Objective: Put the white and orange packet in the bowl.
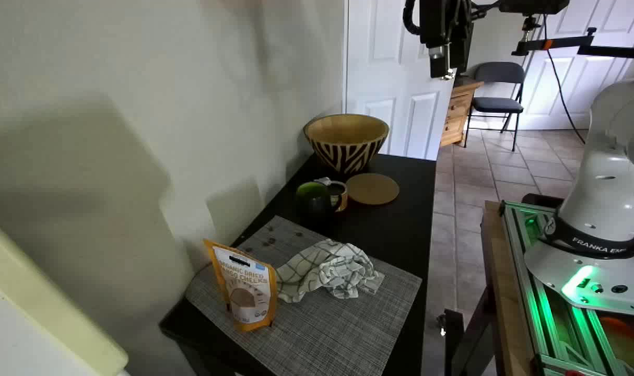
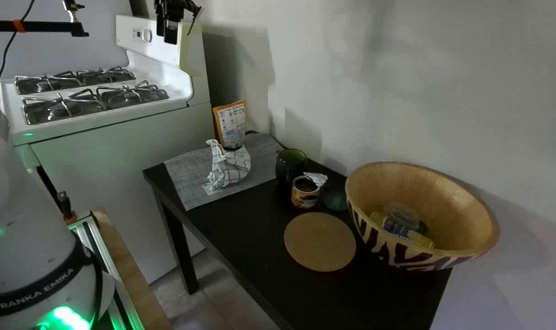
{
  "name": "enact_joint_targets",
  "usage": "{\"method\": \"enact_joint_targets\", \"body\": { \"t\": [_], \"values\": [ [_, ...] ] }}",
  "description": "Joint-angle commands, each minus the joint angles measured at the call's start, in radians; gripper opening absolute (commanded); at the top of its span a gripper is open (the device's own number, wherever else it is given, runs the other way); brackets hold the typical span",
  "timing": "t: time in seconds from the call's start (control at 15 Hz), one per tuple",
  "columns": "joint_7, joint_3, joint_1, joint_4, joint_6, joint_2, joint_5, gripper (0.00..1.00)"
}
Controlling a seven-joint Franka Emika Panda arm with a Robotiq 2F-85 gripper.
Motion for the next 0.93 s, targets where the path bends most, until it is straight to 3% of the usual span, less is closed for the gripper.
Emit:
{"method": "enact_joint_targets", "body": {
  "t": [0.0,0.13,0.47,0.67,0.87],
  "values": [
    [-0.003,0.005,-0.007,0.003,-0.003,0.001,0.002,1.00],
    [-0.003,0.005,-0.007,0.003,-0.003,0.001,0.002,1.00],
    [-0.028,0.075,0.025,-0.053,0.428,0.090,-0.004,1.00],
    [0.007,0.139,0.072,-0.112,0.669,0.169,0.004,1.00],
    [0.078,0.211,0.087,-0.143,0.924,0.308,-0.060,1.00]
  ]
}}
